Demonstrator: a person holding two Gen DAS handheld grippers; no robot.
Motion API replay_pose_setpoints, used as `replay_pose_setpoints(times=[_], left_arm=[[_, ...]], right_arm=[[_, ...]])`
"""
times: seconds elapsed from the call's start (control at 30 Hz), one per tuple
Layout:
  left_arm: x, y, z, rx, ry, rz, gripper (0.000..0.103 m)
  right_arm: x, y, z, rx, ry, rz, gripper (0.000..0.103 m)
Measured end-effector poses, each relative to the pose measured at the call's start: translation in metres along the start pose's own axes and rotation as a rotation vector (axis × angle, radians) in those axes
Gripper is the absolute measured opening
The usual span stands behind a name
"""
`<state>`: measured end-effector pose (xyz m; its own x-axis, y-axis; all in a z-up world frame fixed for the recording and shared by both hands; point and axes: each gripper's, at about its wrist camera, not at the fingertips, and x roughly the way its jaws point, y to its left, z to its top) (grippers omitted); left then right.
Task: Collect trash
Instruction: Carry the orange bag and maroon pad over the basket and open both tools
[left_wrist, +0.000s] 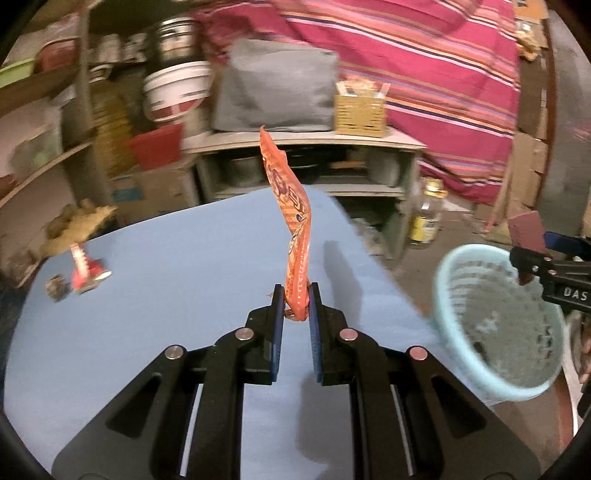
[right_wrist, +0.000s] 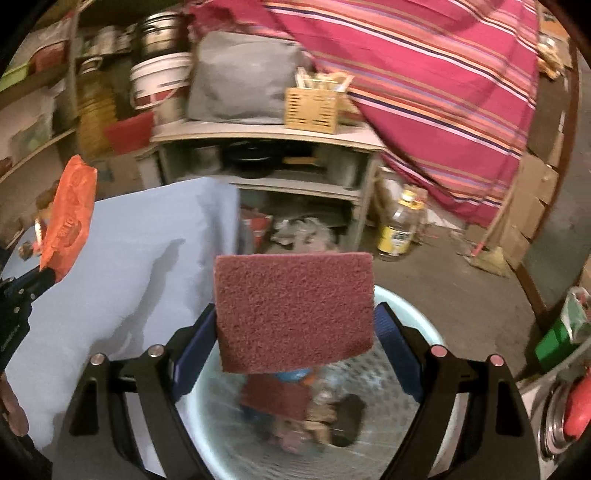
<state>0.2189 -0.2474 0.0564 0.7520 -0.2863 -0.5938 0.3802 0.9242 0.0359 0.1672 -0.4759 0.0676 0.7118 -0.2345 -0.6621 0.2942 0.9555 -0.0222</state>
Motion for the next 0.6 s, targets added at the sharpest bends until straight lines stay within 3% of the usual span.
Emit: replay_pose_setpoints(times=[0.17,0.43,0.6], left_arm=[[0.006,-0.056,0.006,0.059,-0.001,-0.076,0.012],[0.015,-0.126,0.01,0.107,0.032,-0.224,0.012],[0.024,-0.15,0.005,0.143,0.058,-0.237,0.016]], right_arm=[[-0.004,-0.045,-0.008,0.038,0.01,-0.041,0.083],[-0.008,-0.082,-0.014,0.07,0.013,-0.074,0.083],[-0.007,-0.089,-0.018,0.081,0.024,-0.074,0.083]])
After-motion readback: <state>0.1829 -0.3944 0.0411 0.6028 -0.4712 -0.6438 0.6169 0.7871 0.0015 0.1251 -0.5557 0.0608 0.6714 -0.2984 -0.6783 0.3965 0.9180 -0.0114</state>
